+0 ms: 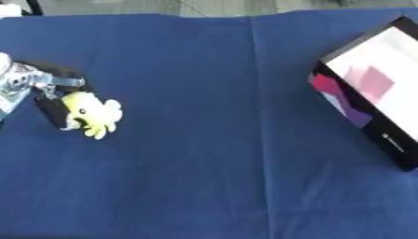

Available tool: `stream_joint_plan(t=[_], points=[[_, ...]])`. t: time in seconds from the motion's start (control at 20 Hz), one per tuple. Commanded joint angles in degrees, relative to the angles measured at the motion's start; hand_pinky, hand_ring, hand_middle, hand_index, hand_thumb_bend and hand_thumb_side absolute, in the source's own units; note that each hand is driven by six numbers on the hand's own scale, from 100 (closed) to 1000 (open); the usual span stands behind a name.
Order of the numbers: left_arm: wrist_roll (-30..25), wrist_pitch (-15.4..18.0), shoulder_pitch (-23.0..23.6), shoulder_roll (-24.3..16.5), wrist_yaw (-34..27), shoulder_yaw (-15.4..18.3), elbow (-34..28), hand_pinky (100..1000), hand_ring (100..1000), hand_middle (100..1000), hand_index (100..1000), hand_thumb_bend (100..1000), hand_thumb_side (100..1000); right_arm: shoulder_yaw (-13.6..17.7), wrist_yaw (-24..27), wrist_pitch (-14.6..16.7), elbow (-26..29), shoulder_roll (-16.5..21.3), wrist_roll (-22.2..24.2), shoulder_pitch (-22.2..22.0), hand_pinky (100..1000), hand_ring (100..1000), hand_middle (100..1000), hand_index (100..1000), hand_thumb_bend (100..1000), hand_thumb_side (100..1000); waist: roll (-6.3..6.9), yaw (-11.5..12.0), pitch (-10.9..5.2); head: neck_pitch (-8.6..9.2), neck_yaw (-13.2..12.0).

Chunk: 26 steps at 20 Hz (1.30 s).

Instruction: Pick up the objects with one hand, pass them to the other hand, and then place them into the box on the other side of the table.

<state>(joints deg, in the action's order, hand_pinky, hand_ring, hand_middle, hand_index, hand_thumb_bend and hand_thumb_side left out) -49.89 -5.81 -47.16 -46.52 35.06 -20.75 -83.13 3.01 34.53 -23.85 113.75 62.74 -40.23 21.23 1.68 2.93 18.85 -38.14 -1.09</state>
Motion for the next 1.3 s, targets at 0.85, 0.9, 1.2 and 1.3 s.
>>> stream_joint_plan(t=[0.85, 0.9, 1.2, 1.3], points=[[40.19, -13.59, 1.49, 6.58, -9.62, 3.35, -21.84, 738, 567, 474, 549, 100, 255, -10.34, -20.45, -13.00, 0.84, -6.47, 25.46, 15.79, 716, 838, 811, 834, 222, 257, -0.48, 0.47, -2.67, 0.78, 2.10], [42.60, -13.24, 1.59, 7.45, -9.15, 3.19, -21.81, 736, 562, 473, 548, 100, 259, -11.11, -21.92, -13.52, 0.84, -7.53, 28.05, 16.76, 730, 843, 814, 838, 224, 271, -0.50, 0.46, -2.72, 0.80, 2.20], [54.41, -9.27, 3.30, 11.16, -4.34, 2.12, -22.19, 723, 549, 472, 543, 100, 227, -16.24, -29.78, -16.50, 0.84, -14.26, 39.70, 21.28, 733, 851, 821, 854, 260, 259, -0.46, 0.25, -2.69, 0.89, 2.76], [56.80, -7.94, 3.93, 12.22, -1.19, 1.72, -22.66, 714, 545, 472, 541, 100, 181, -17.85, -31.74, -16.91, 0.84, -16.50, 42.63, 22.65, 731, 851, 819, 856, 273, 249, -0.40, 0.27, -2.59, 0.90, 3.08]])
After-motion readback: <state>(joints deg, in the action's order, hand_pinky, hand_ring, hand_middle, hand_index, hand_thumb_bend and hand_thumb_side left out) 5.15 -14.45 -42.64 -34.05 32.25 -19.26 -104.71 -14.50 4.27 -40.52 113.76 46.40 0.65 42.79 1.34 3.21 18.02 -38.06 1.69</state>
